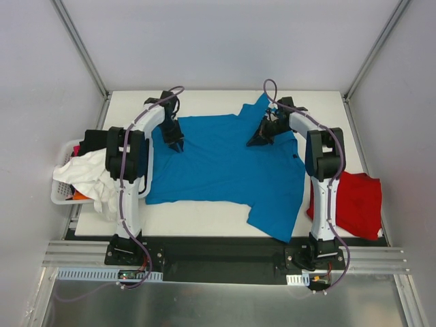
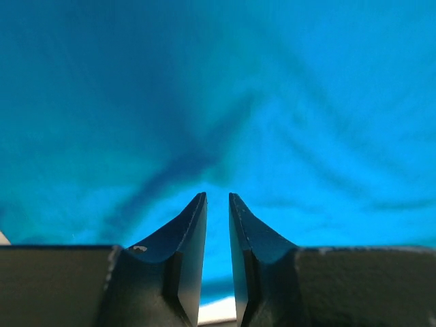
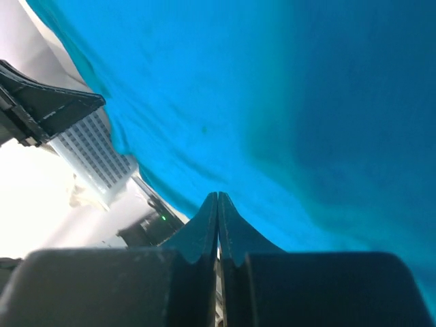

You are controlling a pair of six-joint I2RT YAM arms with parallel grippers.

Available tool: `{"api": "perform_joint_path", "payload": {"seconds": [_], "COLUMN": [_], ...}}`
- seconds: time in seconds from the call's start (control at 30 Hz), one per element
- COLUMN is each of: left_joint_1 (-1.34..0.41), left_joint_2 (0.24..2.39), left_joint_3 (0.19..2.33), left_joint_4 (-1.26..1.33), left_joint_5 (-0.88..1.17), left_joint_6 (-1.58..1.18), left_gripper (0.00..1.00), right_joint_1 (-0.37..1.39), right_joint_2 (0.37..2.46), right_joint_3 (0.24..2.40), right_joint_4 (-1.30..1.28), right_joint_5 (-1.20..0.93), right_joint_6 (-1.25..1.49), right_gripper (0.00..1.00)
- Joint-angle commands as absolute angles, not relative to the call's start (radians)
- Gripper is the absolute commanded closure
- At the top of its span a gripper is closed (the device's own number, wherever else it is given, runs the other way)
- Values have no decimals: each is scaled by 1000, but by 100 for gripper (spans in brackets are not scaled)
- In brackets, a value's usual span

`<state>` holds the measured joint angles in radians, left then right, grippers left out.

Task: Fold and stack the t-shirts
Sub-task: Flatten the tshirt out

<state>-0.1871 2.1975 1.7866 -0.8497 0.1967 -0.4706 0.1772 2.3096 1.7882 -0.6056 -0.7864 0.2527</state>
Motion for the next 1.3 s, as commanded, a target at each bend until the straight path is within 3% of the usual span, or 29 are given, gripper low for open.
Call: {"api": "perform_joint_path", "payload": {"seconds": [0.0,0.23,0.77,1.07,1.27], "left_joint_1": [-184,-169,-103,-156,-285], "left_joint_2": [2264,2359,2526,2304,2112], "left_joint_3": [1881,2028,2290,2178,1932], "left_joint_4": [-830,-860,-884,-873,-862], "left_joint_5": [81,89,132,173,221], "left_joint_6": [-452,-454,-436,-425,-362], "left_gripper": [81,80,78,72,71], "right_joint_1": [163,158,160,202,204], "right_joint_2": [2359,2378,2284,2221,2145], "right_joint_3": [1858,1914,1809,1780,1634], "right_joint_4": [-491,-465,-472,-528,-664], "right_joint_5": [-856,-896,-916,-884,-761], "right_joint_6": [359,417,397,367,264], "right_gripper": [99,99,99,99,99]}}
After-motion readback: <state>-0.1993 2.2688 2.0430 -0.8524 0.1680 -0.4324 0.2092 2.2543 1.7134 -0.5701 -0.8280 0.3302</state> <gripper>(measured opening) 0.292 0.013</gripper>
